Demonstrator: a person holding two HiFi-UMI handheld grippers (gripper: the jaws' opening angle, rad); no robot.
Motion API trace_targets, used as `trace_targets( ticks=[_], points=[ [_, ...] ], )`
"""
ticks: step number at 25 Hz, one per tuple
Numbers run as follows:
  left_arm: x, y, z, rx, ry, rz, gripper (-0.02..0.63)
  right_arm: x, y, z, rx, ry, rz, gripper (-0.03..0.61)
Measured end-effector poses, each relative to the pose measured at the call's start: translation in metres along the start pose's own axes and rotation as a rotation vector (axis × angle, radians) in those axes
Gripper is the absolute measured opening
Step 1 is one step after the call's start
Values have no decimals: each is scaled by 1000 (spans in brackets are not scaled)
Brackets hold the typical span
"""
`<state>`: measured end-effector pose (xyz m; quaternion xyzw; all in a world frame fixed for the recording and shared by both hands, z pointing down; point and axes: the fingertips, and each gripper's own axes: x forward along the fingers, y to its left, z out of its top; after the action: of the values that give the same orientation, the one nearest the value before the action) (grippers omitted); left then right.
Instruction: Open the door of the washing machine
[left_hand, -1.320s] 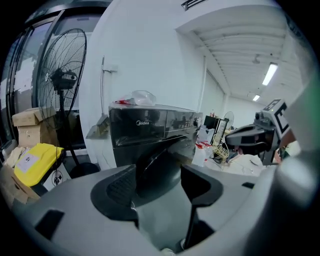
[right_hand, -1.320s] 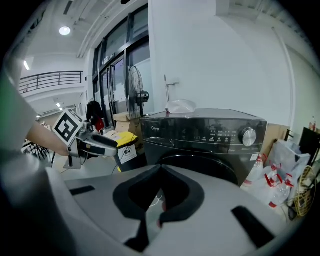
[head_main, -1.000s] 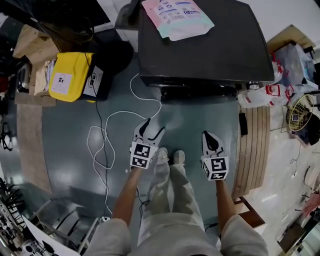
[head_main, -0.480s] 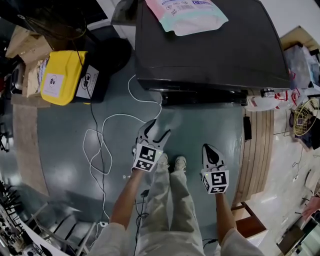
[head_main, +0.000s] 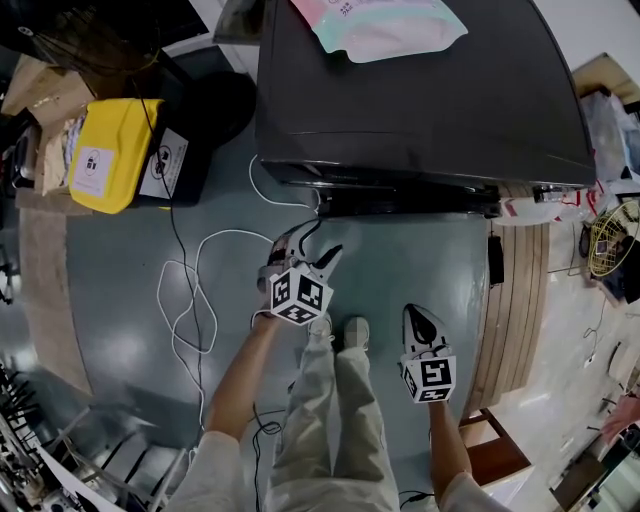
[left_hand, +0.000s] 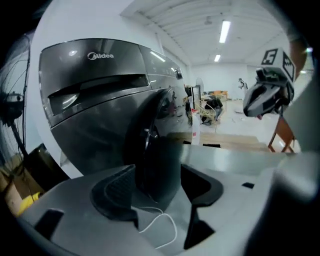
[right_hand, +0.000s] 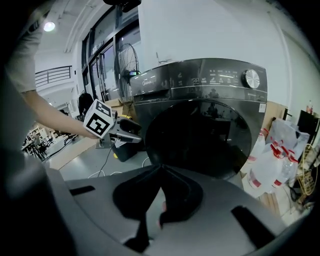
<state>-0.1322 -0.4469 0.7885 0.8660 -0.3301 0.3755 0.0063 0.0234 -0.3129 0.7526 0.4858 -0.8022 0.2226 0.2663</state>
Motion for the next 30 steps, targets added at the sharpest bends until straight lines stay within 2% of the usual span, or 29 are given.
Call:
trace_targets(
  ticks=[2, 5, 13, 17, 18, 23, 30],
  points=[
    [10, 3, -4, 72, 22, -1, 267, 1, 1, -4, 2, 5, 2, -2],
    [26, 6, -11, 130, 45, -20, 267, 6, 2, -9, 8, 13, 4, -2],
    [64, 8, -12, 171, 64, -42, 267, 10, 4, -23, 26, 32, 24, -2],
    [74, 10, -10, 159, 67, -40, 257, 9, 4, -28, 33, 36, 27, -2],
    [74, 11, -10, 152, 65, -31, 230, 8, 3, -29, 35, 36, 27, -2],
    [71, 9, -12, 127, 53, 8, 190, 5, 0, -38, 32, 38, 33, -2],
    [70, 5, -10, 98, 69, 24, 186, -3, 2, -46, 23, 34, 47, -2]
  ],
)
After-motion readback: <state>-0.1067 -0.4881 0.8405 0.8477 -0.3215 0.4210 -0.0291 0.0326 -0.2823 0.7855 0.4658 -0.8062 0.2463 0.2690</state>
